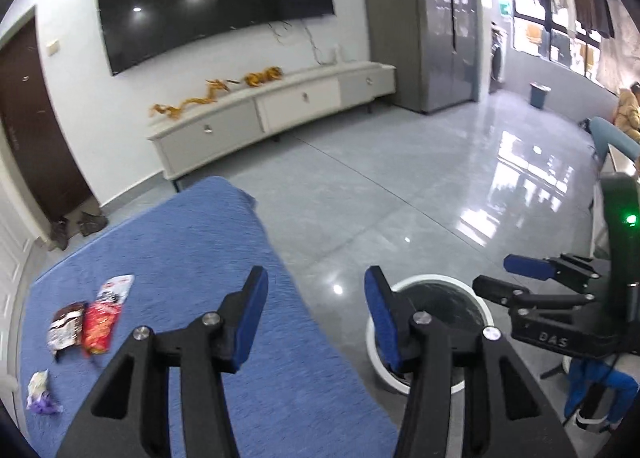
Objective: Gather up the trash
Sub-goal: 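Move both tools back over the remaining wrappers on the rug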
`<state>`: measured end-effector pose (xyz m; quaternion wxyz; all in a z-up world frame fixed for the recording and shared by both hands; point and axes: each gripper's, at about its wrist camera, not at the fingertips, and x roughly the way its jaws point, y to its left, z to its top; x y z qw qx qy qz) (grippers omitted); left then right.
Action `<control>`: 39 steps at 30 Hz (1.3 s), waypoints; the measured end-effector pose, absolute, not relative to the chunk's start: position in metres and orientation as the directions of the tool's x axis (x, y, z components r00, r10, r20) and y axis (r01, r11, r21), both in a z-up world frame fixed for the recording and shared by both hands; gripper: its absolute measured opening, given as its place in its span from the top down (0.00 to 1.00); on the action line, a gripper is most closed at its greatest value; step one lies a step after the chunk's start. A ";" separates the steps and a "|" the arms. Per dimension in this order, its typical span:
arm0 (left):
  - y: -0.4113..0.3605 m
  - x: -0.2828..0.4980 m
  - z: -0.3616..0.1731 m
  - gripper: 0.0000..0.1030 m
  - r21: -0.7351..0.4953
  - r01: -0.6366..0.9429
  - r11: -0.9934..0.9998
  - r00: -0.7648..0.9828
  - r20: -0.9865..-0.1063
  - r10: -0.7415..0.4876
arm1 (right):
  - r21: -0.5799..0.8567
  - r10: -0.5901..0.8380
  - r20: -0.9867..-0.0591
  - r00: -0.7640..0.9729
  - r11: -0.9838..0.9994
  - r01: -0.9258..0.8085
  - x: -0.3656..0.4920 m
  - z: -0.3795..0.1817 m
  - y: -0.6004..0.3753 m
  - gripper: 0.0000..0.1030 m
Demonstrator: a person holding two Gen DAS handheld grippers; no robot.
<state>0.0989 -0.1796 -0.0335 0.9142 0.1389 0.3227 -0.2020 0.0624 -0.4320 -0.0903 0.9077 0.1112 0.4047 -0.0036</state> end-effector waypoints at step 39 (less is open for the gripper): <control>0.163 0.032 -0.023 0.37 0.049 -0.024 0.998 0.830 -0.556 0.047 | 0.066 0.375 -0.653 0.658 0.894 -0.443 0.052 0.017 -0.164 0.47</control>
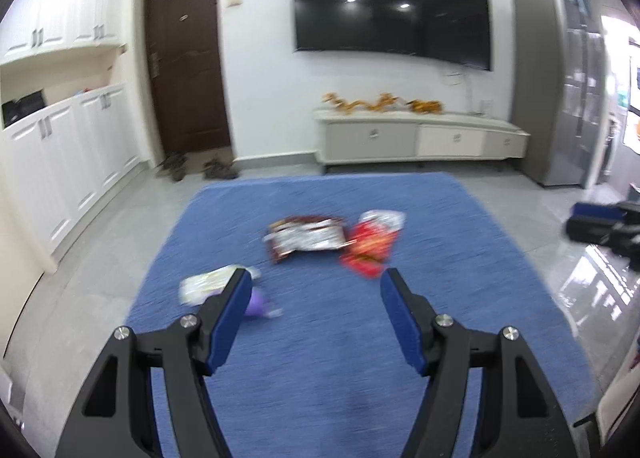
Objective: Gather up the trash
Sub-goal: 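Move both tools back over the remaining wrappers on the rug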
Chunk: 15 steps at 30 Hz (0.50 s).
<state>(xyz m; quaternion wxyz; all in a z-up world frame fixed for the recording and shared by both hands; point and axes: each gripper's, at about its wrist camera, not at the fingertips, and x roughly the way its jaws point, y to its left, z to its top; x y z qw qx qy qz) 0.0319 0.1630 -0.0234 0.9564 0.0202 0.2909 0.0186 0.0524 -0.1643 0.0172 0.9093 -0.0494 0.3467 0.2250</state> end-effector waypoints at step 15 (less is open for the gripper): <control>0.303 0.069 -0.094 0.34 -0.243 -0.183 0.952 0.678 -0.732 -0.056 | 0.102 0.429 -0.738 0.521 0.834 -0.542 0.129 -0.034 -0.095 0.47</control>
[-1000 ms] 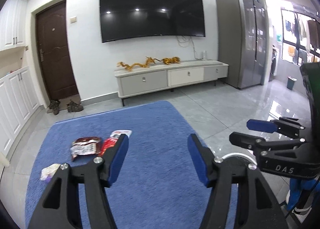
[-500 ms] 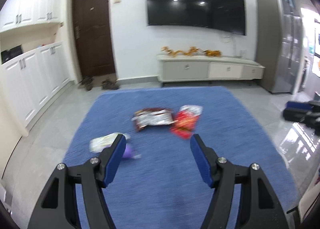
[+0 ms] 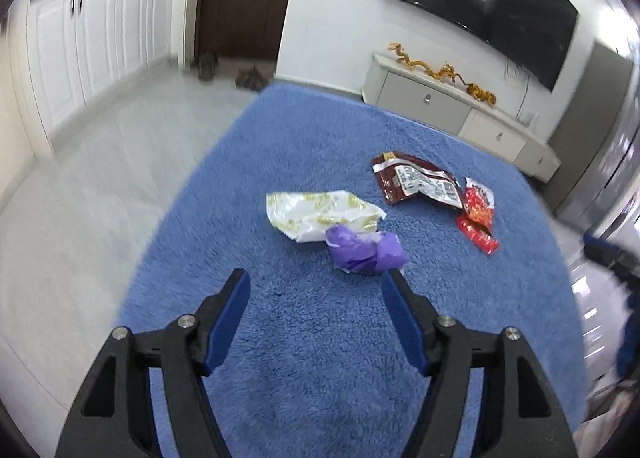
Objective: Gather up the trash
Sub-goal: 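Move both tools back over the remaining wrappers on the rug, then grasp the white-and-gold wrapper with the left tool while the right tool grasps the red-and-white snack bag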
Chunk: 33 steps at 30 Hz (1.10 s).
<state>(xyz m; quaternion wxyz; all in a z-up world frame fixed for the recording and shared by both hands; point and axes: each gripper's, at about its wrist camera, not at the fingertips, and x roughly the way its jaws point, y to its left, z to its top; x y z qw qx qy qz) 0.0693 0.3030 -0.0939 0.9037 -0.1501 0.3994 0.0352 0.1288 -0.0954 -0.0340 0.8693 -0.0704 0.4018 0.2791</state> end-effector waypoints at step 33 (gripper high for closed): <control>0.342 0.169 -0.127 0.64 -0.382 -0.222 0.897 0.598 -0.780 -0.184 | 0.126 0.245 -0.883 0.400 0.945 -0.301 0.301 -0.125 -0.017 0.28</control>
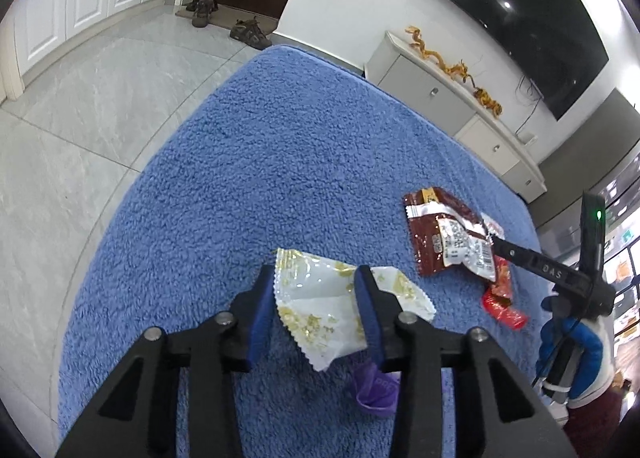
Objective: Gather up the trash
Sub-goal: 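Grasp the white-and-gold wrapper with the left tool while the right tool grasps the red-and-white snack bag, then carry both wrappers to the bin and open both tools over it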
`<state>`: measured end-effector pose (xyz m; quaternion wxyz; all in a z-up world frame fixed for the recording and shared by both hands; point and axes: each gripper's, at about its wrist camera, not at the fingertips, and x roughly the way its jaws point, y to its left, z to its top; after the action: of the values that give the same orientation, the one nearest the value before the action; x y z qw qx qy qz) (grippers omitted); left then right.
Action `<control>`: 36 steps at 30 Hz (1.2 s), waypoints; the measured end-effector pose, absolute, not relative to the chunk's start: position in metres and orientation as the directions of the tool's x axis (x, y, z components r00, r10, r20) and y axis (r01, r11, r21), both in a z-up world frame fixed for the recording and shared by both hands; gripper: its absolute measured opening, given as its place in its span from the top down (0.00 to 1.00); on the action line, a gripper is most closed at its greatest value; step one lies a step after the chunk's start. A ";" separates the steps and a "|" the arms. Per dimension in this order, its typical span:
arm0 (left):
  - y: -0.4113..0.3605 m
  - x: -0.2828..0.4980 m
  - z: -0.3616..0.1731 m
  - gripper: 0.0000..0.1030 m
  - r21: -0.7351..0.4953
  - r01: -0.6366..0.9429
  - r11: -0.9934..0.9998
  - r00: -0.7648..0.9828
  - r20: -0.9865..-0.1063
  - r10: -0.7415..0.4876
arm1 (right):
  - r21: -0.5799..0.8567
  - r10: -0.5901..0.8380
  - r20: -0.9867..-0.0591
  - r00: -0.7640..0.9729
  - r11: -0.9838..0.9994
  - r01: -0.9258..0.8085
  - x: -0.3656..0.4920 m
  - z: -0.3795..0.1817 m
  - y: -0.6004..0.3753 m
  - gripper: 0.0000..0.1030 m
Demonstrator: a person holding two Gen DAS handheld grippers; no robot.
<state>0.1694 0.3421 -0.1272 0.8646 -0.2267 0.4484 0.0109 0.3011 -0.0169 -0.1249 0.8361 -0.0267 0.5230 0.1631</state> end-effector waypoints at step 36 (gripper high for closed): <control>0.287 0.117 -0.036 1.00 -0.378 -0.148 0.914 0.706 -0.688 -0.171 | 0.201 0.403 -0.767 0.500 0.890 -0.409 0.177 -0.068 -0.113 0.79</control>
<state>0.1172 0.2870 -0.0355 0.8999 -0.2075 0.3835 -0.0064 0.1774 -0.1128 -0.0679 0.8659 -0.0036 0.4419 0.2343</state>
